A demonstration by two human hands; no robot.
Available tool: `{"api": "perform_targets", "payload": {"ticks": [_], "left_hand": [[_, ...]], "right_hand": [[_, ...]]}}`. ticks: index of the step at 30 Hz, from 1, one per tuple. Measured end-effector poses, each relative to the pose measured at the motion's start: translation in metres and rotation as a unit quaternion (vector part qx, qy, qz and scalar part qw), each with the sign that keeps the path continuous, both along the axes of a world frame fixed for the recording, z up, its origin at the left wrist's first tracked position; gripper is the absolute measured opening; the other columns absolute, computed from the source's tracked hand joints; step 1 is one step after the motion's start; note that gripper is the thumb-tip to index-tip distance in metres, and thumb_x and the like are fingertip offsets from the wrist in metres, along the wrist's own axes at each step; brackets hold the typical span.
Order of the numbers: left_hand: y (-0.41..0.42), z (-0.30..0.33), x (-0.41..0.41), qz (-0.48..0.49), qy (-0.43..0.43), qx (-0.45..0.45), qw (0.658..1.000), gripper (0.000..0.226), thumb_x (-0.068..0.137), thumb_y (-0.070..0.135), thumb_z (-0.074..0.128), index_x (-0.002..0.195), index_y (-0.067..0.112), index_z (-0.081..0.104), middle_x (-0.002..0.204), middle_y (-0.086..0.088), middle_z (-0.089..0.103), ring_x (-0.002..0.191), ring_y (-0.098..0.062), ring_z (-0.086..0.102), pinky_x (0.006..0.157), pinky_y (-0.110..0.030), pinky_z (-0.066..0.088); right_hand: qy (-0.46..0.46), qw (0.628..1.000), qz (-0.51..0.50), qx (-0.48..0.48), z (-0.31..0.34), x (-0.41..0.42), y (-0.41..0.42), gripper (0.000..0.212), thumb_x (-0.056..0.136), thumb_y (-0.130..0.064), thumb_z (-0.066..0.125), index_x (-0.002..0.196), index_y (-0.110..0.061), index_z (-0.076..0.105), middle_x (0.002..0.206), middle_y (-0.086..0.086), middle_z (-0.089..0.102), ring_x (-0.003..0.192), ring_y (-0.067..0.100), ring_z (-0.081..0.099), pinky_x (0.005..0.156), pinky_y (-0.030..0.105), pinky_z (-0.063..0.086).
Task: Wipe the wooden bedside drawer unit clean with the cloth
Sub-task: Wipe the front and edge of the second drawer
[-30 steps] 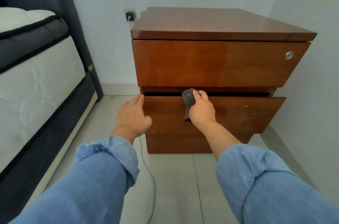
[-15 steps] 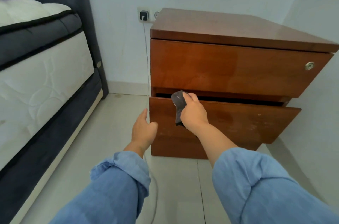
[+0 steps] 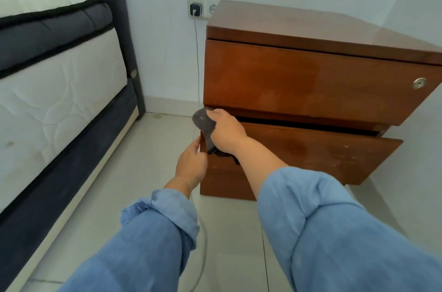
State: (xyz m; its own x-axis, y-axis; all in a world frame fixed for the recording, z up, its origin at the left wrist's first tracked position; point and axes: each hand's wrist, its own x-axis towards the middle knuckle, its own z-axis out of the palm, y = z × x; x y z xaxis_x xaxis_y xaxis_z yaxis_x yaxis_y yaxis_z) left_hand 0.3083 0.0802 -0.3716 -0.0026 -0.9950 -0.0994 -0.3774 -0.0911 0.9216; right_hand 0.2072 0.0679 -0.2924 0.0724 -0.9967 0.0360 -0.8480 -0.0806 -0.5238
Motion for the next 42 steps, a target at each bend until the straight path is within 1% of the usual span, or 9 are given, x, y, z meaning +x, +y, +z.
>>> {"api": "perform_targets", "payload": {"ticks": [4,7,8,12,18,22,31,36,42], "left_hand": [[0.01,0.003,0.003,-0.054,-0.11,0.022,0.992,0.056,0.085,0.011,0.045,0.14,0.021,0.043,0.142,-0.004,0.048,0.129,-0.024,0.044,0.104,-0.035,0.036],[0.014,0.013,-0.003,-0.096,-0.138,0.021,0.986,0.036,0.082,0.008,0.047,0.112,0.021,0.062,0.122,-0.004,0.062,0.113,-0.024,0.056,0.099,-0.036,0.045],[0.015,0.017,-0.007,-0.113,-0.14,0.016,0.984,0.032,0.082,0.004,0.046,0.102,0.023,0.064,0.117,-0.004,0.064,0.11,-0.024,0.057,0.099,-0.037,0.046],[0.016,0.032,-0.032,-0.149,-0.138,-0.002,0.979,0.033,0.086,0.003,0.044,0.078,0.029,0.062,0.107,-0.004,0.066,0.105,-0.023,0.058,0.097,-0.036,0.047],[-0.004,0.041,-0.065,-0.131,-0.054,-0.023,0.99,0.027,0.095,0.014,0.046,0.083,0.024,0.068,0.101,-0.003,0.067,0.104,-0.022,0.059,0.094,-0.032,0.045],[-0.022,0.035,-0.073,-0.101,-0.041,-0.049,0.993,0.022,0.095,0.017,0.049,0.088,0.025,0.068,0.105,-0.003,0.068,0.105,-0.02,0.057,0.097,-0.032,0.042],[-0.049,0.024,-0.085,-0.084,-0.081,-0.104,0.988,0.017,0.09,0.025,0.057,0.101,0.02,0.069,0.096,0.005,0.065,0.093,-0.011,0.054,0.081,-0.022,0.037],[-0.049,0.022,-0.084,-0.107,-0.091,-0.094,0.986,0.014,0.089,0.024,0.058,0.101,0.024,0.065,0.097,0.003,0.067,0.096,-0.015,0.059,0.08,-0.023,0.04],[-0.039,0.024,-0.075,-0.149,-0.117,-0.099,0.977,0.026,0.09,0.017,0.056,0.115,0.017,0.062,0.106,0.005,0.063,0.099,-0.009,0.056,0.086,-0.02,0.039]], "right_hand": [[-0.102,0.993,-0.044,-0.04,0.005,-0.012,0.009,0.049,0.088,0.001,0.048,0.125,-0.032,0.053,0.127,0.002,0.057,0.112,0.029,0.055,0.091,0.043,0.052],[-0.099,0.991,-0.085,-0.015,-0.001,-0.045,0.032,0.041,0.088,-0.001,0.043,0.105,-0.037,0.055,0.104,0.002,0.063,0.082,0.027,0.062,0.057,0.033,0.05],[-0.095,0.99,-0.105,0.003,-0.001,-0.06,0.04,0.04,0.087,-0.002,0.041,0.102,-0.037,0.055,0.099,0.002,0.062,0.077,0.027,0.062,0.053,0.033,0.048],[-0.085,0.977,-0.188,0.051,-0.006,-0.127,0.064,0.031,0.086,-0.008,0.042,0.098,-0.031,0.058,0.101,0.0,0.061,0.075,0.024,0.063,0.056,0.032,0.048],[-0.101,0.964,-0.237,0.066,-0.02,-0.192,0.066,0.017,0.091,-0.015,0.048,0.092,-0.025,0.062,0.1,0.002,0.063,0.089,0.019,0.058,0.075,0.035,0.051],[-0.121,0.957,-0.26,0.043,-0.025,-0.212,0.048,0.014,0.092,-0.018,0.05,0.093,-0.023,0.063,0.098,0.002,0.063,0.09,0.021,0.059,0.074,0.033,0.049],[-0.138,0.954,-0.267,-0.006,-0.039,-0.215,0.018,0.01,0.091,-0.018,0.052,0.096,-0.024,0.06,0.097,0.002,0.06,0.088,0.023,0.059,0.071,0.032,0.048],[-0.134,0.952,-0.276,-0.018,-0.043,-0.214,0.019,0.013,0.093,-0.017,0.048,0.098,-0.024,0.057,0.093,0.002,0.058,0.071,0.014,0.055,0.069,0.034,0.05],[-0.105,0.974,-0.179,-0.088,-0.058,-0.19,0.041,0.028,0.091,-0.008,0.042,0.104,-0.028,0.058,0.098,0.0,0.063,0.07,0.018,0.058,0.057,0.03,0.046]]}}
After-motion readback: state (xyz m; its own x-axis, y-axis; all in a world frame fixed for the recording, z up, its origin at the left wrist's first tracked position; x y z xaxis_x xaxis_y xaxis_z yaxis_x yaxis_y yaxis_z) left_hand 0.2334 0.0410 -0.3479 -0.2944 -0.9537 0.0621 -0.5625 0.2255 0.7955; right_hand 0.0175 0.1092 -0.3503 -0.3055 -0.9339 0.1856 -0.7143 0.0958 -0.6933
